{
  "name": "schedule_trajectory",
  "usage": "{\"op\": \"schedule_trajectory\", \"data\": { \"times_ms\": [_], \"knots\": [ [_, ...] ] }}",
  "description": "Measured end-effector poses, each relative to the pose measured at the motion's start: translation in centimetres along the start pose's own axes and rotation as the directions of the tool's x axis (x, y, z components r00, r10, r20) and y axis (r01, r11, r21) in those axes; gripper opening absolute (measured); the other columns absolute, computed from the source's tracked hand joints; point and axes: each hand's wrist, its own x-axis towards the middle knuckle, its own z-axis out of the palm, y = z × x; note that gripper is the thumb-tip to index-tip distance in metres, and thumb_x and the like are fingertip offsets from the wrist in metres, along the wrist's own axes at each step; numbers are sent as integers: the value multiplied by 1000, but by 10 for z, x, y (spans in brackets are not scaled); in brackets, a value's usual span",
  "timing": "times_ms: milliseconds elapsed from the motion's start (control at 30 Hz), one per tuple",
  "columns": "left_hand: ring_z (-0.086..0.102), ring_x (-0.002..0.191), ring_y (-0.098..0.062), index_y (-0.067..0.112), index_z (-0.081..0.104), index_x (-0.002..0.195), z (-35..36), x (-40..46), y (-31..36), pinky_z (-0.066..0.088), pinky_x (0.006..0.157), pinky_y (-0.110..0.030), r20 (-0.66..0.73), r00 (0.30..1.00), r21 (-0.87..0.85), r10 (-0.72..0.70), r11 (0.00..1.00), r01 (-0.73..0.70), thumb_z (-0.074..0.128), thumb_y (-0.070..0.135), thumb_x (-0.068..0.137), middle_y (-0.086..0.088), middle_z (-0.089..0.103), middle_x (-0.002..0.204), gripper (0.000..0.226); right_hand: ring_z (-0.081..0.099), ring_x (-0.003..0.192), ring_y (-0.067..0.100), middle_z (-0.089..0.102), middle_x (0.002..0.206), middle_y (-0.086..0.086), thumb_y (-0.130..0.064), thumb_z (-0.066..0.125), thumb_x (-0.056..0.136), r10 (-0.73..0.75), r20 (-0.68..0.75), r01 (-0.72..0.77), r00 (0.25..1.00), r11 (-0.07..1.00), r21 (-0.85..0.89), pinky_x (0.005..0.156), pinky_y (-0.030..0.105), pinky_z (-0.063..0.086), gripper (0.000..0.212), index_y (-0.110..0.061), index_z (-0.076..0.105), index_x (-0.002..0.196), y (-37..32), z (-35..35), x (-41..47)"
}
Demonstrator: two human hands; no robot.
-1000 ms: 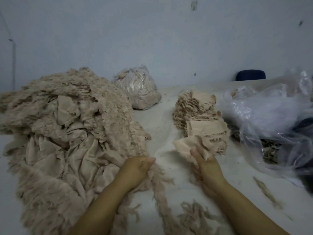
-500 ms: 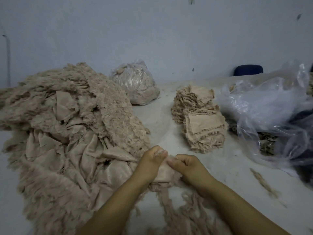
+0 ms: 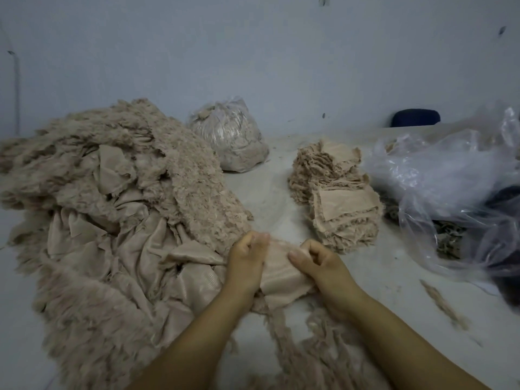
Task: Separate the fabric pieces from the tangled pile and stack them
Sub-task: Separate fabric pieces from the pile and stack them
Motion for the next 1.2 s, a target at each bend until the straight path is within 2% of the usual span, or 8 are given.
{"op": "schedule_trajectory", "data": {
  "times_ms": [100,200,367,567,733,867,1000,1200],
  "knots": [
    [37,42,-7,10,49,73,-9,10,-1,30,37,-18,-139,981,-136,-136,984,117,45,19,99,-2,42,57,28,42,53,11,44,59,-1,-26,67,79,61,56,-66,997,993,101,46,19,36,28,-16,44,65,-1,-11,0],
    [29,32,-6,11,49,74,-11,10,-2,21,33,-14,1,986,-147,-168,975,166,41,12,100,1,37,47,27,60,61,10,64,69,-1,-24,71,75,120,156,-134,980,987,85,52,20,47,18,-11,60,80,-1,-12,-2],
    [34,34,-9,10,46,71,-9,7,-6,25,36,-18,28,977,-60,-210,976,211,36,8,100,0,42,45,31,61,74,10,70,82,-6,-3,62,88,-5,-88,11,996,998,65,63,23,49,26,-23,74,76,-2,-11,4],
    [62,68,-20,11,57,50,-9,4,7,49,74,-32,143,957,-99,-252,959,267,55,44,87,-8,64,70,50,65,100,7,73,104,-9,-6,63,87,-41,-146,54,988,995,88,84,22,51,27,-29,78,87,-6,-18,4],
    [69,86,-23,9,65,102,8,-9,6,54,73,-30,266,926,-194,-269,926,324,70,30,77,-10,73,94,33,66,107,15,71,114,3,-14,66,74,-48,-42,60,998,924,377,81,20,54,34,-15,72,108,-9,-11,0],
    [63,81,-20,9,62,100,2,5,15,51,74,-28,253,953,-138,-168,968,208,71,10,80,-13,65,92,22,70,93,19,74,100,12,-20,67,73,-24,-29,33,999,935,354,73,24,56,21,-11,79,88,-15,-16,-5],
    [62,95,-23,16,62,106,-7,15,18,52,84,-33,370,898,22,-237,969,246,84,22,54,-13,63,106,57,72,85,14,76,93,6,3,61,83,11,-118,20,993,964,264,66,17,54,28,-17,80,81,-19,-23,-2],
    [62,60,-16,11,52,105,31,53,32,52,47,-23,193,937,-233,-292,914,333,65,-4,82,-8,63,82,30,64,101,-2,65,117,-11,3,59,89,-136,-308,182,942,975,126,77,14,53,34,-23,70,108,-48,-48,26]
  ]
}}
